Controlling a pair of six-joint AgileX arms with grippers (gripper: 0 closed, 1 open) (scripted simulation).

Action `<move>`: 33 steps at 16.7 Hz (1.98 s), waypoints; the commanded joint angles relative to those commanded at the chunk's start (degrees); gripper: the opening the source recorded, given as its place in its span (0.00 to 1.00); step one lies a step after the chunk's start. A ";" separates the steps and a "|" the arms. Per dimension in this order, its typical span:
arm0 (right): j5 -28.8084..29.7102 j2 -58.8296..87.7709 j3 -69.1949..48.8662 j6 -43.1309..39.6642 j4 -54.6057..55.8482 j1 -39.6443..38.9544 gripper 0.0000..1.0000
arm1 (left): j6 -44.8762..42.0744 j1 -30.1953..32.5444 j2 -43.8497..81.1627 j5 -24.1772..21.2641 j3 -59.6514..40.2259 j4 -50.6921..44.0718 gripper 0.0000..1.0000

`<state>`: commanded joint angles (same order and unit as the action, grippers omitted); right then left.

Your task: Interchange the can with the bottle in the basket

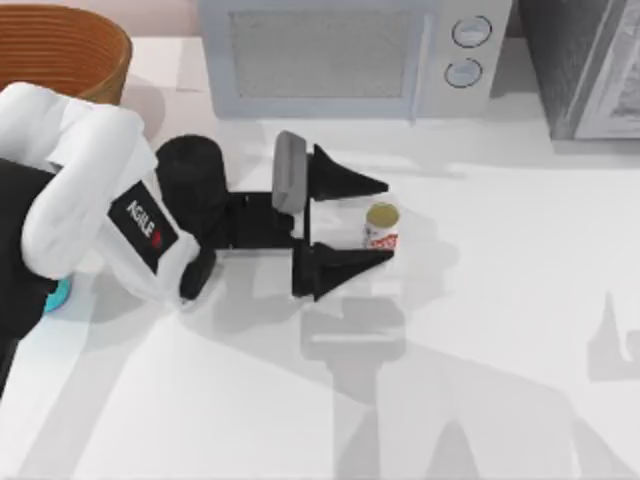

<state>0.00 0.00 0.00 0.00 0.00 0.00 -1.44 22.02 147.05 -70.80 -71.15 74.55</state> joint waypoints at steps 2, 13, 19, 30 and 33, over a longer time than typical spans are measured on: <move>0.00 0.00 0.00 0.00 0.00 0.00 1.00 | 0.00 0.00 0.00 0.00 0.00 0.00 1.00; 0.00 0.00 0.00 0.00 0.00 0.00 1.00 | 0.96 -5.61 -16.39 10.63 10.05 -11.82 1.00; 0.00 0.00 0.00 0.00 0.00 0.00 1.00 | 0.59 -12.51 -52.25 28.28 26.76 -30.66 1.00; 0.00 0.00 0.00 0.00 0.00 0.00 1.00 | 0.77 -20.76 -126.09 60.62 59.87 -64.35 1.00; 0.00 0.00 0.00 0.00 0.00 0.00 1.00 | 1.08 -21.61 -138.47 66.44 66.22 -70.21 1.00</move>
<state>0.00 0.00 0.00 0.00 0.00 0.00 -0.36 0.41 8.58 -4.36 -4.92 4.35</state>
